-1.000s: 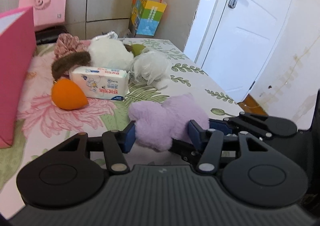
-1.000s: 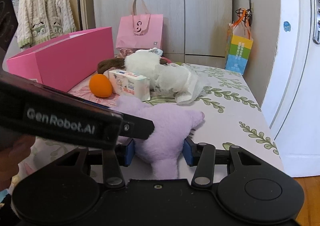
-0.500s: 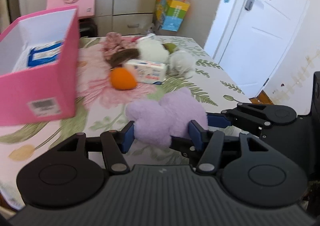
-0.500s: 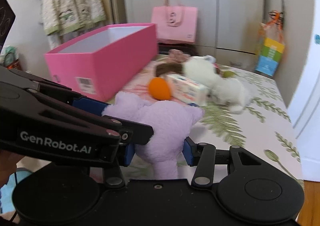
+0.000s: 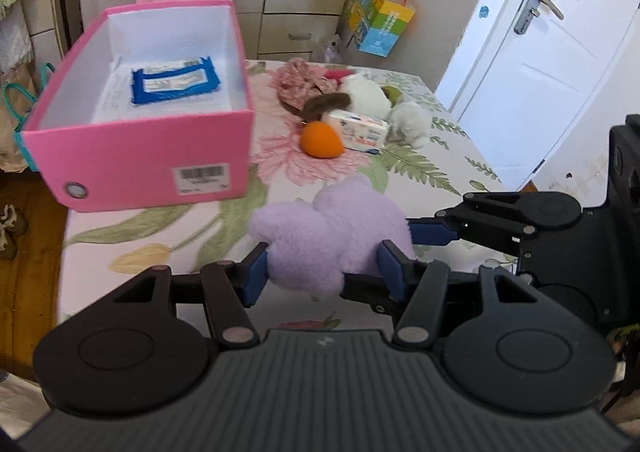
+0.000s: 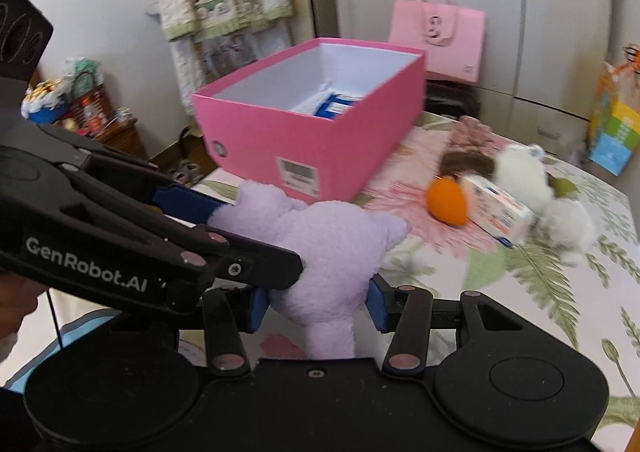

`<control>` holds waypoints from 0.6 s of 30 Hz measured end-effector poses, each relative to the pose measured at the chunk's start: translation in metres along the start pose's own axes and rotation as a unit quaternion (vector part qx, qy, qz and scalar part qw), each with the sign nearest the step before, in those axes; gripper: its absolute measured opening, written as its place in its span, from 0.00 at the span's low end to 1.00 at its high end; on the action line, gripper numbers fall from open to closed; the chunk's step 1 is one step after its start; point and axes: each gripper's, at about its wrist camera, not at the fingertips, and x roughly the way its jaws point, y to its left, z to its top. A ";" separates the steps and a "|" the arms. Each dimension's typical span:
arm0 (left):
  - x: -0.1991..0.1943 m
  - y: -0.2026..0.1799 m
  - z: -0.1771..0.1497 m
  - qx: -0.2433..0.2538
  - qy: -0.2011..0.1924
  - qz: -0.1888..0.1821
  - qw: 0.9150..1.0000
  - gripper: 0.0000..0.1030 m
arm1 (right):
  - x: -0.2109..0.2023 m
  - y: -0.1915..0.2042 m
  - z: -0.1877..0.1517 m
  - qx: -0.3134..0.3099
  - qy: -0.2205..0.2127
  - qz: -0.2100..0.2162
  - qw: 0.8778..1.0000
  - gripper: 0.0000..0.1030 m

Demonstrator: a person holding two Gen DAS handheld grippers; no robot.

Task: Organize soft objects
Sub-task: 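Carry the lilac plush into the pink shoebox and open the right tool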

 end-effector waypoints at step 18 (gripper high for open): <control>-0.036 0.066 0.093 0.029 -0.123 0.065 0.990 0.54 | 0.033 0.027 0.124 -0.094 -0.103 -0.032 0.990 0.54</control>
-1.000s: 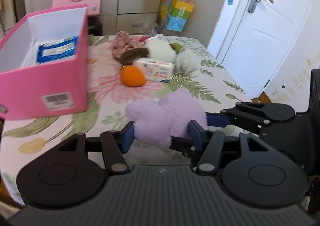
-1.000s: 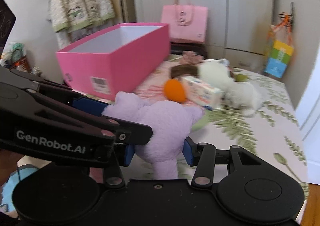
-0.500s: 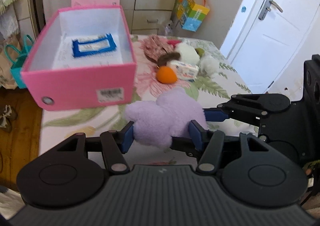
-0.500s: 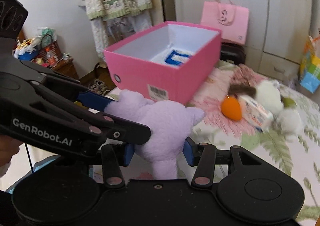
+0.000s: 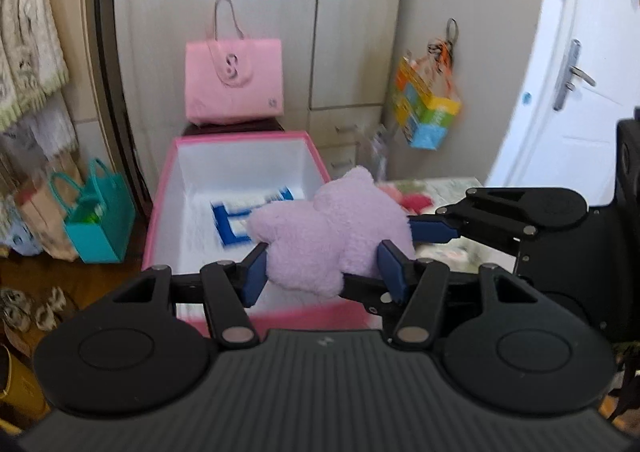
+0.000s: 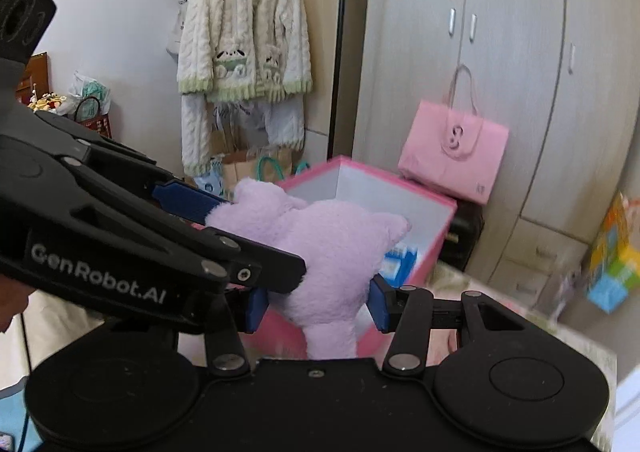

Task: Organize soft objects
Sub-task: 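Carry the lilac plush into the pink shoebox and open the right tool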

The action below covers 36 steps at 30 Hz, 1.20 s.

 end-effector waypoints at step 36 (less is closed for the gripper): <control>0.158 0.110 0.032 -0.100 0.044 0.041 0.993 0.59 | 0.194 -0.081 0.040 0.001 0.131 0.006 0.991 0.60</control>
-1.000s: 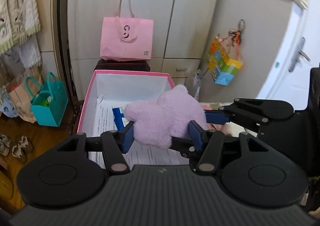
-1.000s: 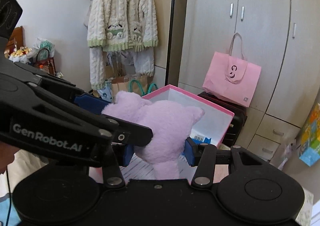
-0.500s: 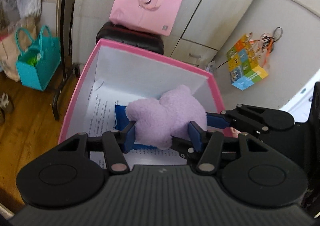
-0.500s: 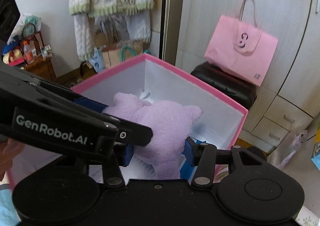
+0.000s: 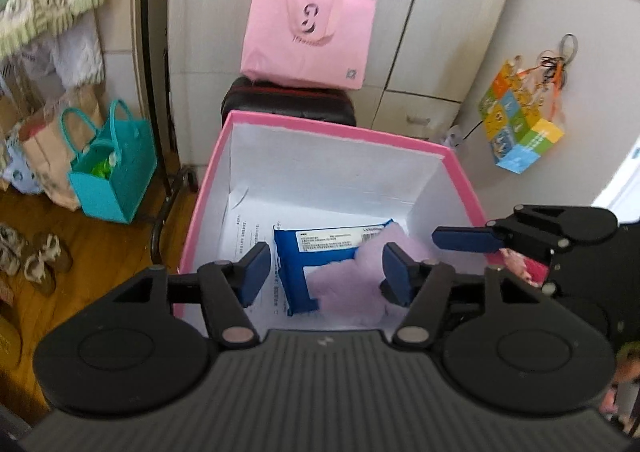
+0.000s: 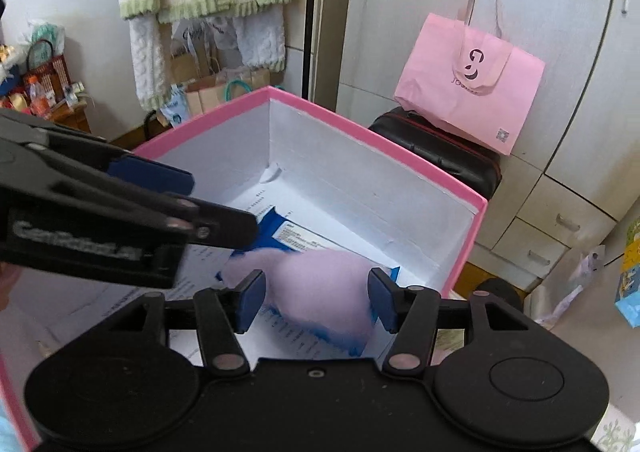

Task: Organize soft objects
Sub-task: 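Carry the lilac plush into the pink shoebox and open the right tool, then move the right tool back toward the white tissue box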

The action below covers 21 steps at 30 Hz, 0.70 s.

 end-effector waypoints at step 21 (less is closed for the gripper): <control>-0.183 -0.072 -0.048 0.143 -0.078 -0.016 0.987 0.64 | -0.167 0.020 -0.053 -0.001 -0.082 0.029 0.996 0.60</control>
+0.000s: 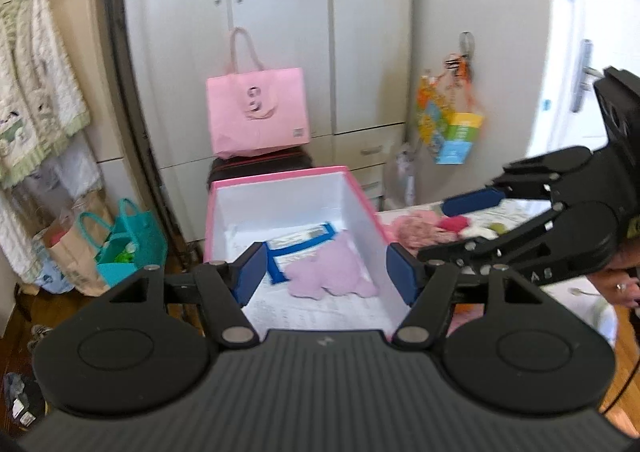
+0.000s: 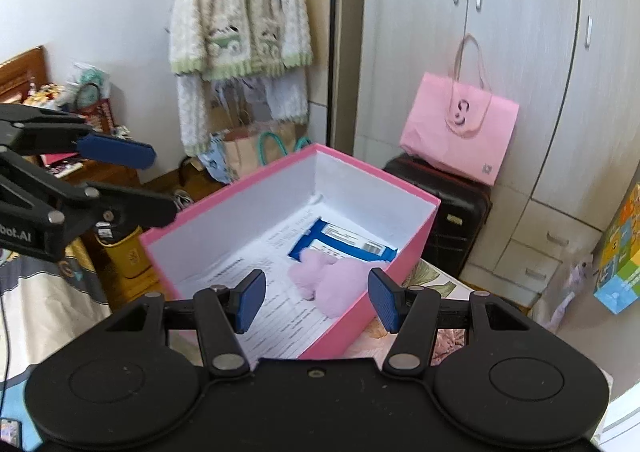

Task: Organize soft objects
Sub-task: 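Move the right tool back toward the white tissue box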

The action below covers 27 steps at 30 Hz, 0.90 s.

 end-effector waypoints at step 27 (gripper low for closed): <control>0.063 -0.141 -0.072 0.087 0.029 -0.109 0.990 0.71 | -0.115 -0.073 -0.164 0.142 -0.069 -0.046 0.986 0.62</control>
